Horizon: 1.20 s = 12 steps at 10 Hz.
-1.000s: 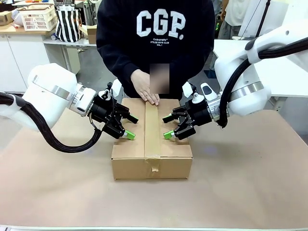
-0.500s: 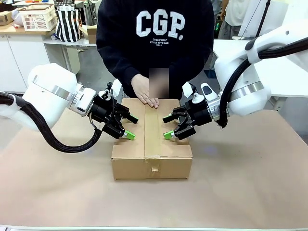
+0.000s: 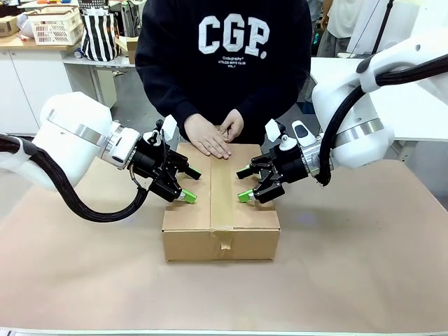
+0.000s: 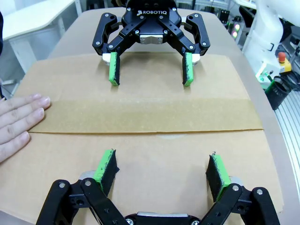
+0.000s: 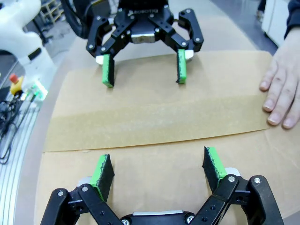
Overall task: Pack the gift set into the box.
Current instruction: Press and hold the closed box until the human finishes sealing it.
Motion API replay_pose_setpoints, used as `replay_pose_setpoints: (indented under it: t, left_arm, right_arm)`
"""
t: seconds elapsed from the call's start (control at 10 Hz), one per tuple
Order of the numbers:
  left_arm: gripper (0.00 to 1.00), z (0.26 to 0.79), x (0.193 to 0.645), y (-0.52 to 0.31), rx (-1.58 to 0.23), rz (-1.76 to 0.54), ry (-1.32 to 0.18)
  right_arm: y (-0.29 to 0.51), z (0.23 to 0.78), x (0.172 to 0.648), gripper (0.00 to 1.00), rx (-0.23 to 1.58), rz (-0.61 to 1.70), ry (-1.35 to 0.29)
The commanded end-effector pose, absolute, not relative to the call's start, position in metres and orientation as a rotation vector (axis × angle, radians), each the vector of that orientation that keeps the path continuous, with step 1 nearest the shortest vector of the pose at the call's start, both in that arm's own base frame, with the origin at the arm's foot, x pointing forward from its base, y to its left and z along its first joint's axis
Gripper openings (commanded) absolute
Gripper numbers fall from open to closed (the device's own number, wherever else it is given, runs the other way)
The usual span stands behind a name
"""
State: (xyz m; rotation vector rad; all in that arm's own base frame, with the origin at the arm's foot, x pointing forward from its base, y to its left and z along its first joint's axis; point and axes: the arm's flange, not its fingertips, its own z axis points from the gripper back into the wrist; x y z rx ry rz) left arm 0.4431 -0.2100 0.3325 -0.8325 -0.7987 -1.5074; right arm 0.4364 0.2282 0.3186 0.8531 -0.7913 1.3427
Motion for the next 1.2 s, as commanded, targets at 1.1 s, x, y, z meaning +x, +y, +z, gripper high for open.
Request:
replay_pose_setpoints:
  t: [1.1]
  left_arm:
    - [1.0, 0.3299, 0.4415, -0.209, -0.836, -1.508, -0.795]
  right_arm:
    - [0.2277, 0.3148, 0.4347, 1.0, 0.85, 1.326, -0.789]
